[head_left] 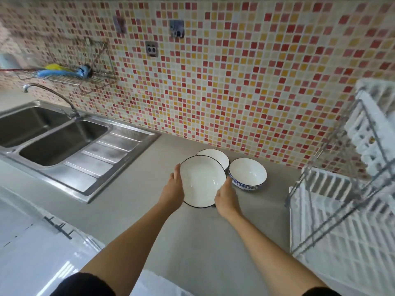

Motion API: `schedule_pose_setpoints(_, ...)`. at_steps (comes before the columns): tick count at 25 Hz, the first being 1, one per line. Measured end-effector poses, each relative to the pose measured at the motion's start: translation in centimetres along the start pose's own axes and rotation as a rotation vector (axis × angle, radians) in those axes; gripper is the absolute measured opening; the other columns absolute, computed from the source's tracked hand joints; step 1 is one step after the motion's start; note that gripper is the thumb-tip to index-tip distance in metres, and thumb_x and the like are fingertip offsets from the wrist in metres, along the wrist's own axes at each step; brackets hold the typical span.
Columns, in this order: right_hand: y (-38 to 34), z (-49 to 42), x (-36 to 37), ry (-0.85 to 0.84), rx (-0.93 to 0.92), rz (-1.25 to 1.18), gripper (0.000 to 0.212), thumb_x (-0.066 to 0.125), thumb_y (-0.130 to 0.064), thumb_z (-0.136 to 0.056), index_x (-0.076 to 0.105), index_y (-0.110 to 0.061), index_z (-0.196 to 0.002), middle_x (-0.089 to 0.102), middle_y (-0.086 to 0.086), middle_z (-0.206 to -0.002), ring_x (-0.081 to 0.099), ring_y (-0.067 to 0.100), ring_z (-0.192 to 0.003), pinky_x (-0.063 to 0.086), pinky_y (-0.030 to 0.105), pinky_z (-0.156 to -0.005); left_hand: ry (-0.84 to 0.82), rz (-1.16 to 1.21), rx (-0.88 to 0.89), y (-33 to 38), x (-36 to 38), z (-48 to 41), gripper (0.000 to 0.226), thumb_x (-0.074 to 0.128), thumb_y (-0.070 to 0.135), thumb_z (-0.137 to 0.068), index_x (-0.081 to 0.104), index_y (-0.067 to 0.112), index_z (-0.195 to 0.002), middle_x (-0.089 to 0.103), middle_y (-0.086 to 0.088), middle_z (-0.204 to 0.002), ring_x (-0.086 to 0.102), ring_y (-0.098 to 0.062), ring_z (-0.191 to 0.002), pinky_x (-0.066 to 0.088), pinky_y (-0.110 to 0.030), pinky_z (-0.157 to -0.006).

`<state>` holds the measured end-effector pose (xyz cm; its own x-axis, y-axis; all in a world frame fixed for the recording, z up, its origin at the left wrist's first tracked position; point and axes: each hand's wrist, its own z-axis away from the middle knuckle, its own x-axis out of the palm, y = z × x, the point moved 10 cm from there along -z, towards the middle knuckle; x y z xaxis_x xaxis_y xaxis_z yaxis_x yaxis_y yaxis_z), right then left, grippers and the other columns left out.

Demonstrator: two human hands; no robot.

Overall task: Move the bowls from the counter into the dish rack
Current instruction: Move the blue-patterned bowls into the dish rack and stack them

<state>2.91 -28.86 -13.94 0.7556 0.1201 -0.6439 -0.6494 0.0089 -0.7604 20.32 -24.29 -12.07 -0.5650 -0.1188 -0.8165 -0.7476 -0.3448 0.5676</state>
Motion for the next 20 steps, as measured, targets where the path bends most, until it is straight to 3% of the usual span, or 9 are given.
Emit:
schedule_pose_setpoints(2,-2.9,2.4,-3.2,0.073,-0.114,-0.051,0.048,0.034,0.000,-0.092,0.024,-0.009,-0.138,0.060,0.019,-0.110,0.059,0.037,-0.099,0.039,0.030,-0.068,0.116,0.047,0.084,2.6,-3.8,2.4,0.072,0.036,-0.004,-0.094,0.002,0.022,-0.152,0.033,-0.018,-0.150,0.057,-0.039,-0.112,0.049,-0.047,-0.096)
schedule_pose_setpoints(5,-7.0,6.4,-8.8,0.191,-0.247,-0.098,0.045,0.035,-0.005,-0.096,0.024,-0.008,-0.140,0.061,0.015,-0.099,0.061,0.035,-0.096,0.038,0.029,-0.069,0.278,0.112,0.230,7.1,-9.2,6.8,0.068,0.036,-0.002,-0.095,0.007,0.022,-0.152,0.043,-0.018,-0.144,0.057,-0.037,-0.110,0.048,-0.046,-0.090)
schedule_pose_setpoints(8,-10.4,11.5,-15.3,0.328,-0.373,-0.144,0.044,0.036,-0.010,-0.098,0.024,-0.012,-0.140,0.062,0.013,-0.119,0.062,0.030,-0.102,0.051,0.034,-0.080,0.390,0.262,0.339,11.4,-13.6,11.8,0.059,0.037,0.007,-0.098,0.014,0.019,-0.151,0.052,-0.018,-0.136,0.057,-0.034,-0.105,0.048,-0.042,-0.087)
schedule_pose_setpoints(11,-13.1,16.4,-21.8,0.428,-0.485,-0.129,0.041,0.035,-0.016,-0.099,0.025,-0.013,-0.139,0.062,0.003,-0.103,0.061,0.012,-0.073,0.047,0.013,-0.059,0.499,0.389,0.488,16.1,-16.6,16.0,0.054,0.040,0.019,-0.098,0.022,0.016,-0.150,0.042,-0.008,-0.149,0.046,-0.028,-0.131,0.039,-0.043,-0.107)
schedule_pose_setpoints(12,-13.8,18.0,-24.3,0.462,-0.511,-0.124,0.041,0.034,-0.019,-0.100,0.025,-0.012,-0.139,0.061,0.001,-0.099,0.059,0.010,-0.070,0.045,0.013,-0.058,0.516,0.440,0.543,18.0,-17.3,17.4,0.054,0.041,0.022,-0.098,0.024,0.017,-0.149,0.042,-0.006,-0.150,0.045,-0.027,-0.133,0.039,-0.043,-0.108)
schedule_pose_setpoints(14,-14.5,20.3,-28.7,0.500,-0.508,-0.137,0.043,0.033,-0.030,-0.100,0.024,-0.012,-0.138,0.062,0.005,-0.106,0.063,0.021,-0.086,0.052,0.032,-0.074,0.533,0.540,0.646,21.6,-18.3,19.9,0.053,0.040,0.024,-0.098,0.026,0.018,-0.148,0.046,-0.005,-0.147,0.049,-0.024,-0.128,0.043,-0.041,-0.105)
schedule_pose_setpoints(16,-14.1,22.1,-33.4,0.539,-0.465,-0.170,0.049,0.029,-0.044,-0.098,0.022,-0.016,-0.138,0.060,0.002,-0.115,0.061,0.025,-0.102,0.049,0.042,-0.089,0.525,0.605,0.765,25.7,-18.5,22.4,0.054,0.039,0.030,-0.096,0.027,0.020,-0.148,0.047,-0.003,-0.145,0.051,-0.022,-0.126,0.045,-0.042,-0.104)
schedule_pose_setpoints(18,-12.8,22.8,-37.9,0.535,-0.421,-0.255,0.053,0.022,-0.054,-0.095,0.020,-0.025,-0.139,0.051,-0.009,-0.110,0.055,0.019,-0.102,0.046,0.040,-0.093,0.490,0.639,0.869,29.9,-18.2,24.4,0.057,0.037,0.035,-0.093,0.028,0.022,-0.147,0.048,-0.002,-0.144,0.052,-0.021,-0.125,0.046,-0.045,-0.103)
schedule_pose_setpoints(20,-10.7,22.6,-42.2,0.514,-0.391,-0.362,0.054,0.017,-0.064,-0.091,0.019,-0.035,-0.136,0.050,-0.007,-0.112,0.056,0.023,-0.104,0.051,0.050,-0.090,0.432,0.676,0.946,34.0,-17.3,25.8,0.055,0.039,0.035,-0.092,0.030,0.023,-0.145,0.052,-0.003,-0.140,0.054,-0.021,-0.121,0.048,-0.045,-0.100)
